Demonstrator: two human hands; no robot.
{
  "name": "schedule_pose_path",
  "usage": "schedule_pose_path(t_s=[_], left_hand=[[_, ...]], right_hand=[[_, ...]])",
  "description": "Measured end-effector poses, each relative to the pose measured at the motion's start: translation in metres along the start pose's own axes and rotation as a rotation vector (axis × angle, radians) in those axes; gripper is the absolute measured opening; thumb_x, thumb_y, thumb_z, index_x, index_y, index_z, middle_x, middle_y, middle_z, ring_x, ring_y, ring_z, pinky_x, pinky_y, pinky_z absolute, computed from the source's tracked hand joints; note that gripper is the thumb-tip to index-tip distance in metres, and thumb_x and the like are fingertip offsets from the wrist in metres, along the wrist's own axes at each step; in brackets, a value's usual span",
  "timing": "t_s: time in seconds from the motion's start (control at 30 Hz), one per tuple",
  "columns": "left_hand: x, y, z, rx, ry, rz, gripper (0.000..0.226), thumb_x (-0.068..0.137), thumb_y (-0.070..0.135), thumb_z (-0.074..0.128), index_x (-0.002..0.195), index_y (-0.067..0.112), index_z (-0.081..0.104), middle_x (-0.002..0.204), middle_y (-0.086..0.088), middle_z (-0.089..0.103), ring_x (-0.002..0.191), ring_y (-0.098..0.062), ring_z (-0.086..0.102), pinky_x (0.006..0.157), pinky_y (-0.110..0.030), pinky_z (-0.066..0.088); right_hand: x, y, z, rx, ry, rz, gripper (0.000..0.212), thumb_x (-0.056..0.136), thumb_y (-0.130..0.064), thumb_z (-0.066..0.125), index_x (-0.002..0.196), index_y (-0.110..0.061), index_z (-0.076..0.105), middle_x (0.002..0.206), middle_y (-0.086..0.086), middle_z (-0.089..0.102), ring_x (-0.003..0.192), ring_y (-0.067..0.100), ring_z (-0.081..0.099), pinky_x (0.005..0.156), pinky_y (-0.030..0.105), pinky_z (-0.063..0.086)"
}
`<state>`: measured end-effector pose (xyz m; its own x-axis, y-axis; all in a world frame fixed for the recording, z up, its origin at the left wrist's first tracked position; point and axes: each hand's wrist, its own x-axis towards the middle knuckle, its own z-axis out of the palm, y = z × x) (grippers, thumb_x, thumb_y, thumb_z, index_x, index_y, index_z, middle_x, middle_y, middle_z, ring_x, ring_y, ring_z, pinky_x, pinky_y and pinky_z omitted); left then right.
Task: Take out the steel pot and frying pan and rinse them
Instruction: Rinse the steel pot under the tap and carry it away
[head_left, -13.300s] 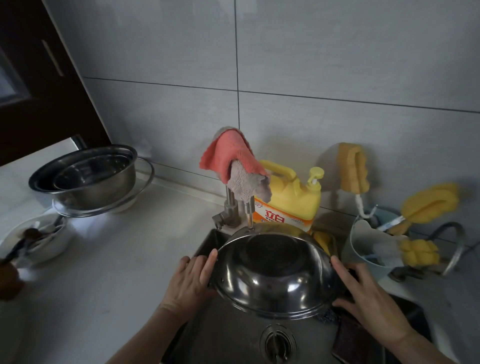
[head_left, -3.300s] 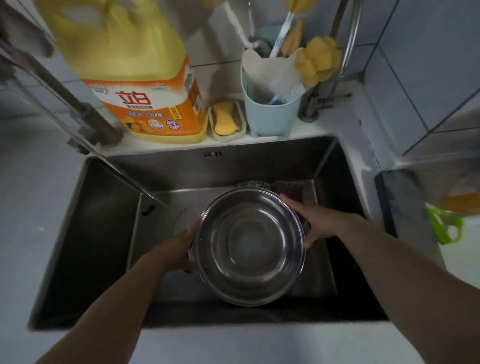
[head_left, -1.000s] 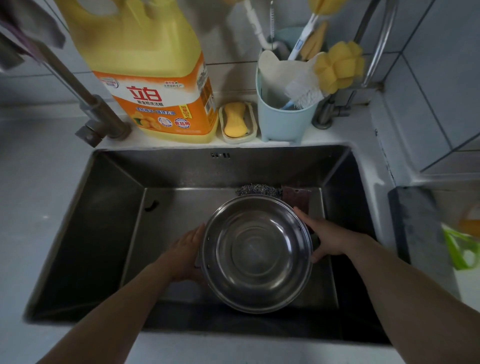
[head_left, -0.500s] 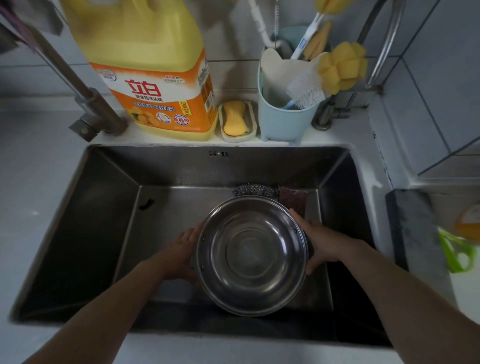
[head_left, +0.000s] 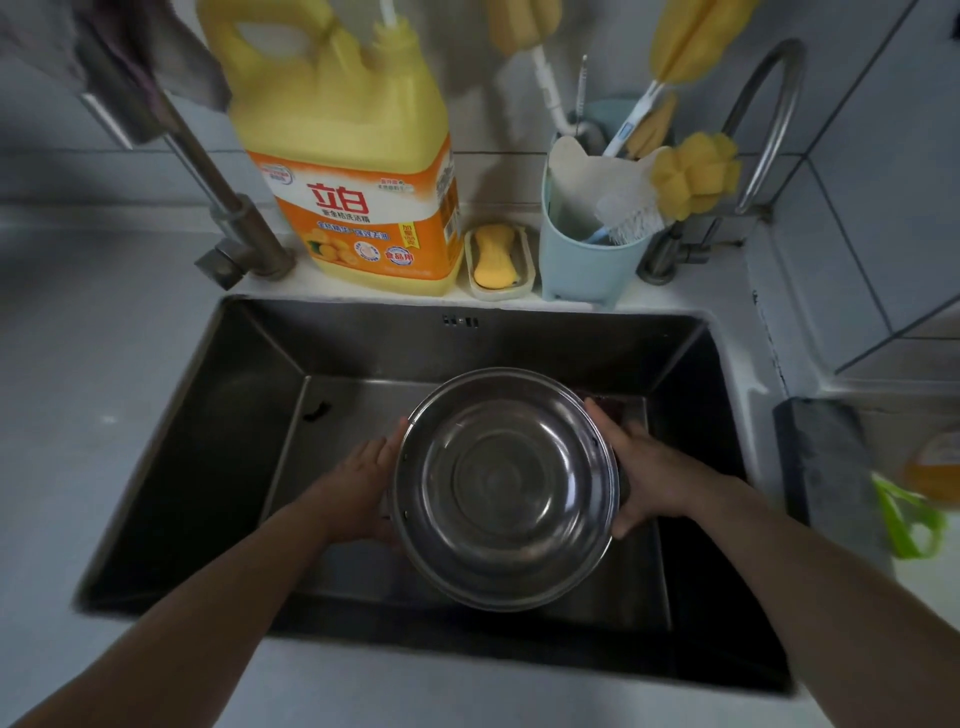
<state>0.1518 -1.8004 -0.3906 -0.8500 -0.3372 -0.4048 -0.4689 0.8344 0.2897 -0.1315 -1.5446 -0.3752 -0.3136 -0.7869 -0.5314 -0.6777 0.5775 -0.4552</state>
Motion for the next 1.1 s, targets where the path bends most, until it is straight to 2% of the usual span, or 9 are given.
schedule_pose_path(t_s=[0.13,0.23,0.33,0.47,0.63,0.73,0.8,0.93,1.1], left_hand=[[-0.014,0.002,-0.023,0.118,0.149,-0.001,0.15,0.049,0.056,0.085,0.152,0.01,-0.013,0.138,-0.008,0.037,0.124,-0.026,0.038,0.105,-0.038,0.038],[-0.03,0.006,-0.035,0.245,0.345,-0.015,0.152,0.04,0.066,0.083,0.151,0.0,0.005,0.112,-0.011,0.052,0.1,-0.025,0.046,0.084,-0.039,0.054],[-0.047,0.011,-0.037,0.276,0.533,-0.014,0.135,0.059,0.075,0.064,0.151,-0.001,0.001,0.107,-0.019,0.053,0.092,-0.03,0.049,0.08,-0.043,0.053],[-0.066,0.016,-0.047,0.361,0.731,0.016,0.103,0.078,0.064,0.043,0.146,-0.006,0.011,0.11,-0.027,0.05,0.097,-0.038,0.047,0.08,-0.049,0.052],[-0.095,0.033,-0.096,0.451,0.922,0.141,0.107,0.077,0.064,0.049,0.15,-0.001,0.005,0.114,-0.02,0.04,0.102,-0.036,0.045,0.085,-0.049,0.05],[-0.118,0.05,-0.133,0.479,0.988,0.161,0.121,0.064,0.057,0.079,0.145,-0.004,0.014,0.113,-0.019,0.039,0.1,-0.036,0.043,0.082,-0.049,0.052],[-0.133,0.062,-0.157,0.485,1.013,0.154,0.132,0.052,0.053,0.087,0.147,-0.002,0.013,0.114,-0.019,0.039,0.1,-0.036,0.042,0.08,-0.049,0.053],[-0.162,0.082,-0.197,0.503,1.08,0.141,0.124,0.057,0.053,0.086,0.143,-0.004,0.018,0.114,-0.02,0.041,0.101,-0.036,0.044,0.081,-0.049,0.052],[-0.19,0.106,-0.239,0.575,1.172,0.109,0.109,0.066,0.058,0.076,0.138,-0.007,0.026,0.109,-0.022,0.048,0.098,-0.035,0.045,0.082,-0.047,0.051]], right_hand=[[-0.012,-0.019,-0.011,-0.03,0.111,-0.026,0.153,0.052,-0.031,0.094,0.131,-0.064,-0.033,0.158,0.01,0.004,0.138,0.032,0.035,0.105,0.051,0.043],[-0.023,-0.031,-0.018,-0.065,0.269,-0.091,0.147,0.06,-0.036,0.091,0.131,-0.061,-0.036,0.148,0.008,0.018,0.123,0.024,0.046,0.097,0.044,0.049],[-0.039,-0.039,-0.021,-0.141,0.46,-0.203,0.141,0.071,-0.031,0.085,0.127,-0.06,-0.041,0.136,0.008,0.028,0.113,0.021,0.049,0.093,0.039,0.051],[-0.066,-0.046,-0.022,-0.224,0.669,-0.308,0.139,0.07,-0.025,0.086,0.139,-0.051,-0.032,0.128,0.015,0.038,0.102,0.026,0.056,0.079,0.037,0.056],[-0.108,-0.068,-0.045,-0.255,0.873,-0.361,0.138,0.053,-0.019,0.095,0.153,-0.035,0.001,0.112,0.022,0.049,0.088,0.036,0.063,0.061,0.042,0.057],[-0.138,-0.086,-0.069,-0.267,0.972,-0.4,0.131,0.053,-0.017,0.095,0.151,-0.031,0.009,0.112,0.018,0.043,0.085,0.039,0.062,0.056,0.045,0.058],[-0.158,-0.099,-0.086,-0.287,1.029,-0.413,0.129,0.054,-0.018,0.095,0.151,-0.028,0.01,0.111,0.014,0.038,0.078,0.038,0.061,0.05,0.042,0.055],[-0.19,-0.12,-0.12,-0.291,1.114,-0.5,0.135,0.058,-0.017,0.093,0.154,-0.037,-0.001,0.106,0.024,0.046,0.079,0.04,0.057,0.055,0.048,0.055],[-0.229,-0.148,-0.156,-0.35,1.208,-0.546,0.122,0.057,-0.017,0.093,0.148,-0.026,0.012,0.101,0.028,0.049,0.075,0.04,0.058,0.055,0.042,0.052]])
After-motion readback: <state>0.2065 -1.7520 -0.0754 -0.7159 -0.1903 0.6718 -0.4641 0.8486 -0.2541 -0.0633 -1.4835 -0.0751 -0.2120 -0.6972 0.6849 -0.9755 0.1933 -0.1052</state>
